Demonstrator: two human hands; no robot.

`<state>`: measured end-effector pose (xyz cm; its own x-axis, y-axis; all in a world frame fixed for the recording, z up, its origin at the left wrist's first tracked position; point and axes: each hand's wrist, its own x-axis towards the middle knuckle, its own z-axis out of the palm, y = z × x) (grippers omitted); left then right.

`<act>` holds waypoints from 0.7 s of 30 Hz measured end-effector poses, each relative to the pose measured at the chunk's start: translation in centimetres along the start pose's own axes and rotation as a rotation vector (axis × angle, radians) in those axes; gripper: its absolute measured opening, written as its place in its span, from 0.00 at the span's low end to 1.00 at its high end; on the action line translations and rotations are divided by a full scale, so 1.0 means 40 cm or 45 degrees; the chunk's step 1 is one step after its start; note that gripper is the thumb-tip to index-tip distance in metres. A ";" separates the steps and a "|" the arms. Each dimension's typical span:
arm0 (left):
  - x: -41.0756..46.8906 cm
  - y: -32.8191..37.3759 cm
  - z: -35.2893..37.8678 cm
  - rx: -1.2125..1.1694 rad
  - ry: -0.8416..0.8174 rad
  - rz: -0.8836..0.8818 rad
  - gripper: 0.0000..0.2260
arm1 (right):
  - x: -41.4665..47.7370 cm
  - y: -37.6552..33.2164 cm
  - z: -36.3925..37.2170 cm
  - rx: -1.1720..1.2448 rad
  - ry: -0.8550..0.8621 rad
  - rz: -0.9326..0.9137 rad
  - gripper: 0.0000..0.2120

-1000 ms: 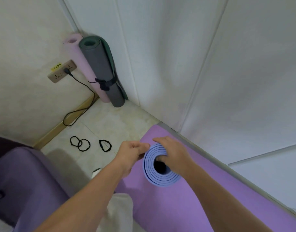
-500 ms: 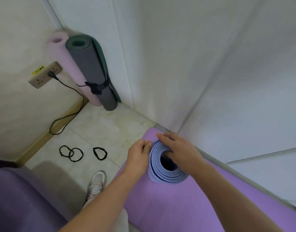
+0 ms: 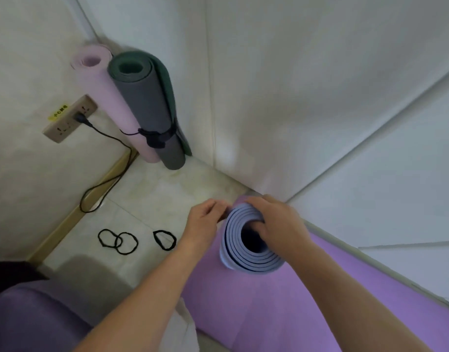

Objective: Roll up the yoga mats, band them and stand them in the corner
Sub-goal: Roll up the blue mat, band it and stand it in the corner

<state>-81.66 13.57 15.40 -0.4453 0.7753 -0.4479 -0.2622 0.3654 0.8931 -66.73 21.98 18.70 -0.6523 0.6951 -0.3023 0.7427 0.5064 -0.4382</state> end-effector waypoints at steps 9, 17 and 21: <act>0.214 0.077 -0.329 -0.259 0.158 -0.008 0.14 | 0.346 -0.263 0.077 -0.033 0.014 -0.133 0.19; 0.375 -0.062 -0.525 -0.121 0.279 -0.269 0.10 | 0.535 -0.296 0.102 0.050 0.166 -0.034 0.16; 0.362 -0.099 -0.503 -0.172 0.282 -0.479 0.13 | 0.531 -0.300 0.112 0.334 0.309 0.085 0.17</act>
<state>-104.28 12.98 4.55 -0.4660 0.4675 -0.7512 -0.5437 0.5185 0.6600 -90.18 28.35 13.75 -0.5250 0.8392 -0.1416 0.6979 0.3293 -0.6360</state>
